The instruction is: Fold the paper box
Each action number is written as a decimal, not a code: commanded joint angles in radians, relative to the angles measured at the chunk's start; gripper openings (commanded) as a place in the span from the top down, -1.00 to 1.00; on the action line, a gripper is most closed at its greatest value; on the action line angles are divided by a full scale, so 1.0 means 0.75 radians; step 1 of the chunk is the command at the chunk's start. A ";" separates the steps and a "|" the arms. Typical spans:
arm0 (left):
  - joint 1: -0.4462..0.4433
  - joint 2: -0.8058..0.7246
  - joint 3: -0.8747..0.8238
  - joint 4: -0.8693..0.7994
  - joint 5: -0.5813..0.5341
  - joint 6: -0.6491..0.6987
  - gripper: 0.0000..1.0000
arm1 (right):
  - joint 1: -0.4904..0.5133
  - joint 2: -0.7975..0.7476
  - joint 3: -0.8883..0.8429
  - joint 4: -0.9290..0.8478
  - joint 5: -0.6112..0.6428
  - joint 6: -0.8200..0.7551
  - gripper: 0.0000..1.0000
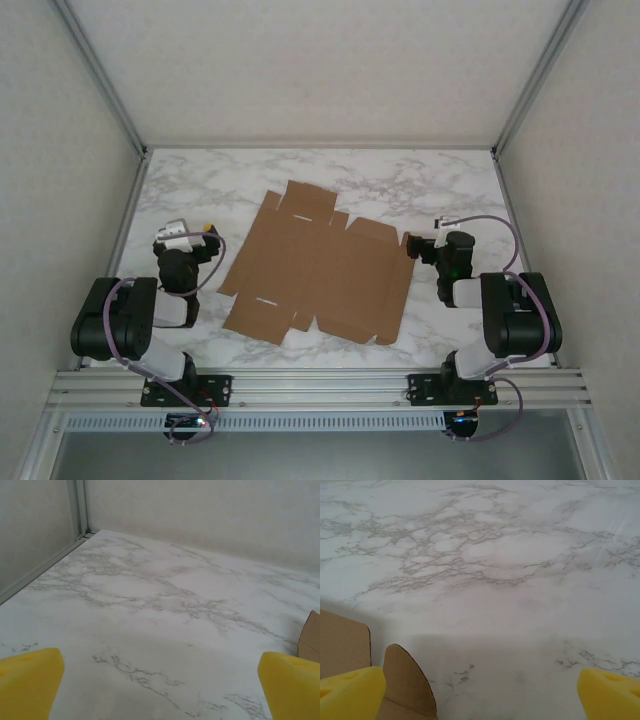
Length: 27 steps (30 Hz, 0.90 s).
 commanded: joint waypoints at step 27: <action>-0.040 -0.141 0.125 -0.283 -0.064 0.011 -0.99 | 0.005 -0.111 0.134 -0.235 -0.083 -0.026 -0.98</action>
